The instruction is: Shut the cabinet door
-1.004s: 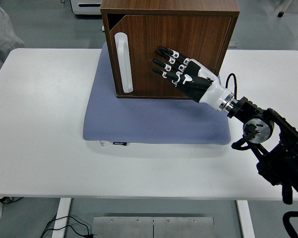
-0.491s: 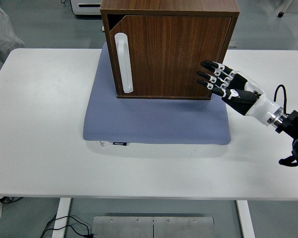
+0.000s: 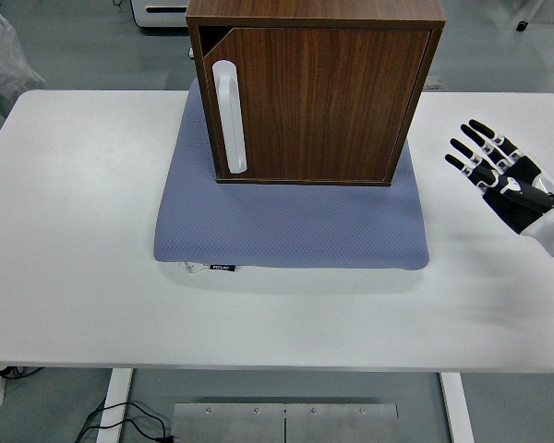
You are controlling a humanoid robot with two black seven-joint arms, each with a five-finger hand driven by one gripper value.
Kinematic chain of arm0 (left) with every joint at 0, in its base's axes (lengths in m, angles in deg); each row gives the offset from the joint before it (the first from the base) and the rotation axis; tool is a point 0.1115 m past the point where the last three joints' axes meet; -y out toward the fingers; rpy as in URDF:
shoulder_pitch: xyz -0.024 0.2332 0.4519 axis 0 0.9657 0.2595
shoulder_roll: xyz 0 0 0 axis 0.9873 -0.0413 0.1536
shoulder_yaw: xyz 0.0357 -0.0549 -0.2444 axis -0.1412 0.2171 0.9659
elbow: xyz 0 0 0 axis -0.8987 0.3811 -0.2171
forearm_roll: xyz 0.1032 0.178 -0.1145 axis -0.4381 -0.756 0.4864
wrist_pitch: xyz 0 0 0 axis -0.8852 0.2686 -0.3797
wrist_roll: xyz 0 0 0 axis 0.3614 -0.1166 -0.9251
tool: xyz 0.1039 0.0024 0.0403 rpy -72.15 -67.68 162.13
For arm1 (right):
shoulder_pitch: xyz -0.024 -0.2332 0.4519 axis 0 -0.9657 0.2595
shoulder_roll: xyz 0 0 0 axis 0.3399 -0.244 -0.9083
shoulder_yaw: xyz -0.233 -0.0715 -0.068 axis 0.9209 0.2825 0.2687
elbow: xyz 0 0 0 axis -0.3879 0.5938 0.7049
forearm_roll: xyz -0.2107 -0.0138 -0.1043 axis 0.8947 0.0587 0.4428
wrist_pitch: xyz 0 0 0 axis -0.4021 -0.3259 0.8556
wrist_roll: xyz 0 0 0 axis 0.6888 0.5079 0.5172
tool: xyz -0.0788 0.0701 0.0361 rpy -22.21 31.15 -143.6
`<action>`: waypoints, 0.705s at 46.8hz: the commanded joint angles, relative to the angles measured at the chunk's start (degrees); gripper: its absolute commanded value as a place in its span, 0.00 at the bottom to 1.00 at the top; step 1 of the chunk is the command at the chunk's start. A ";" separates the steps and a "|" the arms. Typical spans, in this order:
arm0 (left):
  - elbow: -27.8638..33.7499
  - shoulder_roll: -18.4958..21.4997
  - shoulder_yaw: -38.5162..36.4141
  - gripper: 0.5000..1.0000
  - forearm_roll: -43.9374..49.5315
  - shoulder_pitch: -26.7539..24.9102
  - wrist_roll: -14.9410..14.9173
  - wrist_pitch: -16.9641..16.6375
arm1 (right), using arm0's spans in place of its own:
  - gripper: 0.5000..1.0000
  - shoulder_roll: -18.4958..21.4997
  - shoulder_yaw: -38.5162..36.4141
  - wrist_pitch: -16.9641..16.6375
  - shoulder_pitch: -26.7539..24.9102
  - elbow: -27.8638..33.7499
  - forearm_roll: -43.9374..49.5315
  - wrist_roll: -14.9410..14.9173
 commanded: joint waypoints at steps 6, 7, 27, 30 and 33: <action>0.00 0.00 0.00 1.00 0.00 0.00 -0.01 0.07 | 1.00 2.33 -4.67 0.00 -1.25 1.11 -2.71 -0.14; 0.00 0.00 0.00 1.00 0.00 0.00 -0.01 -0.02 | 1.00 2.59 -5.20 0.00 -1.25 1.46 -3.15 -0.14; 0.00 0.00 0.00 1.00 0.00 0.00 -0.01 0.07 | 1.00 11.55 -12.59 7.48 -0.02 7.61 -5.27 -3.04; 0.00 0.00 0.00 1.00 0.00 0.00 -0.01 -0.02 | 1.00 12.52 -13.03 8.28 -0.02 8.58 -5.27 -3.48; 0.00 0.00 0.00 1.00 0.00 0.00 -0.01 0.07 | 1.00 13.49 -13.64 8.45 -0.02 9.46 -5.27 -3.74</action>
